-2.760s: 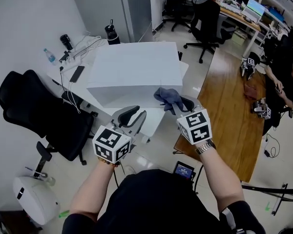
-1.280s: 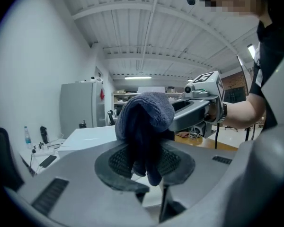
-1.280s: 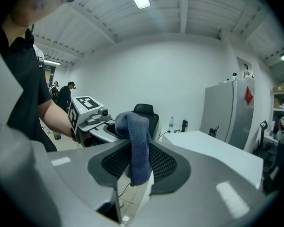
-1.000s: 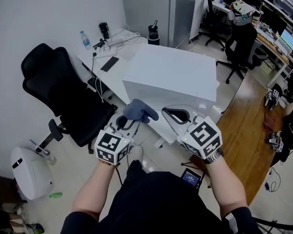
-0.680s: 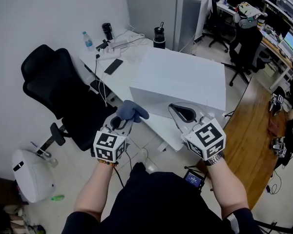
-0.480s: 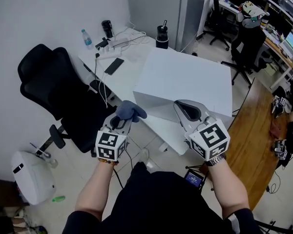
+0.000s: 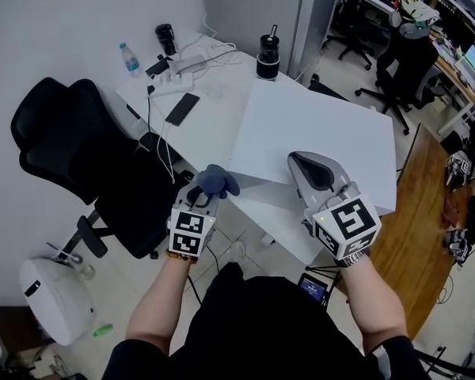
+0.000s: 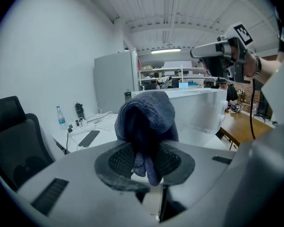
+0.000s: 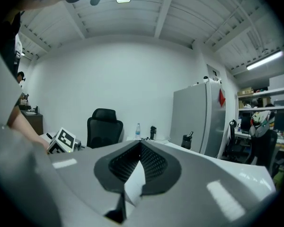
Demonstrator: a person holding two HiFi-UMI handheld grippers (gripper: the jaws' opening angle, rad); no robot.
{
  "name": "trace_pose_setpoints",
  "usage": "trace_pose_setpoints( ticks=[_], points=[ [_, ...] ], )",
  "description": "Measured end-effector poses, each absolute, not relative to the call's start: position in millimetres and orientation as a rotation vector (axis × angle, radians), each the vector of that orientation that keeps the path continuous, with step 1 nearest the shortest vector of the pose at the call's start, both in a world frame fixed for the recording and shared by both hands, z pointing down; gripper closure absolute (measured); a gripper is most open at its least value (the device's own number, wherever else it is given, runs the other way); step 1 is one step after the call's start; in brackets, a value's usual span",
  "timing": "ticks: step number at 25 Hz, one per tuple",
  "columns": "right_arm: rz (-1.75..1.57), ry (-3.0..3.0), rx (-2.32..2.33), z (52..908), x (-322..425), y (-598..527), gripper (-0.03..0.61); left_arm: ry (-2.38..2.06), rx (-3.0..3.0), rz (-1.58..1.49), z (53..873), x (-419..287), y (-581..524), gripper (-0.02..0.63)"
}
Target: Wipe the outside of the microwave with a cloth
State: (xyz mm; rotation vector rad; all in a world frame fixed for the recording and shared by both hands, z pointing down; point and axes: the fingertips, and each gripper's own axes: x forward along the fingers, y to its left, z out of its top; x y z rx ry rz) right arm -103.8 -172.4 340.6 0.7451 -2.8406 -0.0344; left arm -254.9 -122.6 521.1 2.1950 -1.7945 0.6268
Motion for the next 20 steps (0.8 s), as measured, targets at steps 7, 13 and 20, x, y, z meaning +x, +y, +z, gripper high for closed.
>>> trace_pose_setpoints(
  ticks=[7,13,20],
  points=[
    [0.002,-2.822,0.787,349.9,-122.3,-196.1,0.577,-1.677,2.269,0.667,536.9,-251.5,-154.7,0.515],
    [0.025,-2.807,0.837,353.0,-126.2,-211.3,0.577,-1.611,2.317,0.685,538.9,-253.2,-179.1,0.515],
    [0.044,-2.791,0.889,353.5,-127.3,-223.0,0.577,-1.533,2.368,0.715,537.8,-253.2,-207.4,0.515]
  ],
)
